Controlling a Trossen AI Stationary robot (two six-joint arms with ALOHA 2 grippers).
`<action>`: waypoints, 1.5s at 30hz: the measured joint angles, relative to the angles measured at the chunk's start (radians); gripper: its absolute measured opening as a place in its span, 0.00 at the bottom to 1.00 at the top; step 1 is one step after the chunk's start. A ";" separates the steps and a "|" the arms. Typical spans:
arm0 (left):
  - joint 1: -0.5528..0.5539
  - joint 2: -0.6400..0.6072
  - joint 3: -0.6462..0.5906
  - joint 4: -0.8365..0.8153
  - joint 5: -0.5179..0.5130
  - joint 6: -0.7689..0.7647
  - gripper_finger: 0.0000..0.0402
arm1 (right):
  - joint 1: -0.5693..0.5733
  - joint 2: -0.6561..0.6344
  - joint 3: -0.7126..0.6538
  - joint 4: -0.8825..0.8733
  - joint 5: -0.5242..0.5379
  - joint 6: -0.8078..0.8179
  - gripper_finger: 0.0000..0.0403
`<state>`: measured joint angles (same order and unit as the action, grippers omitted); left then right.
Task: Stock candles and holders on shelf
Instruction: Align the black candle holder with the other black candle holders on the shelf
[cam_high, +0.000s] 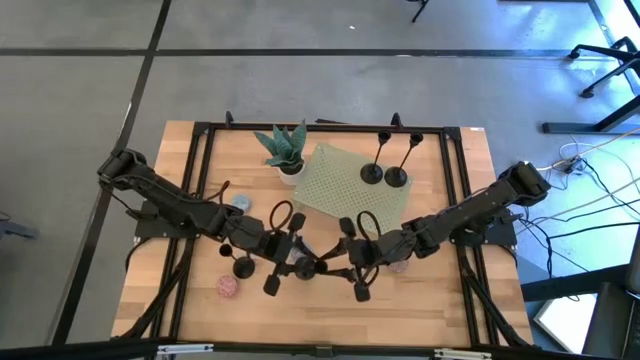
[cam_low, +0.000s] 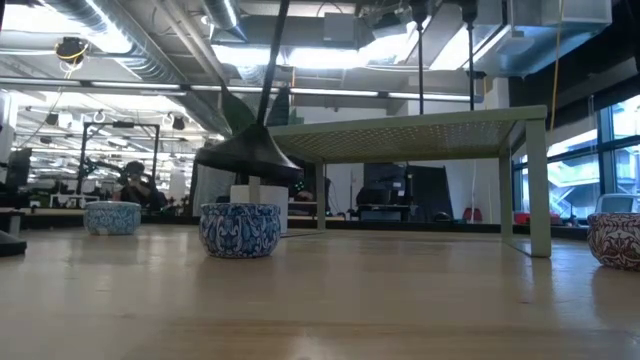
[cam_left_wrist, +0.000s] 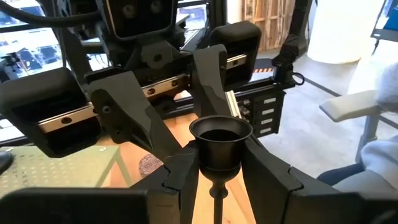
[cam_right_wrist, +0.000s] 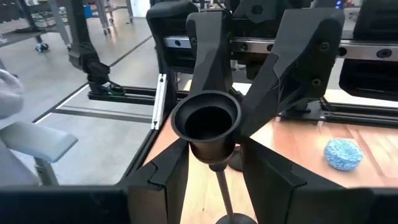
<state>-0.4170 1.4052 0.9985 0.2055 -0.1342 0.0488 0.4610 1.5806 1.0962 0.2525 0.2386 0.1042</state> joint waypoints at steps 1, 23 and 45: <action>0.001 0.000 0.000 -0.001 0.001 0.000 0.29 | 0.000 0.000 0.000 -0.001 0.006 -0.006 0.36; 0.000 0.001 0.000 0.028 -0.056 0.055 0.30 | -0.002 0.000 0.000 0.012 0.019 -0.014 0.29; -0.016 -0.003 0.000 0.070 -0.098 0.043 0.30 | 0.045 -0.005 0.002 -0.076 0.148 -0.108 0.63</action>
<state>-0.4333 1.4026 0.9989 0.2758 -0.2320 0.0921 0.5064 1.5755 1.0977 0.1768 0.3868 -0.0042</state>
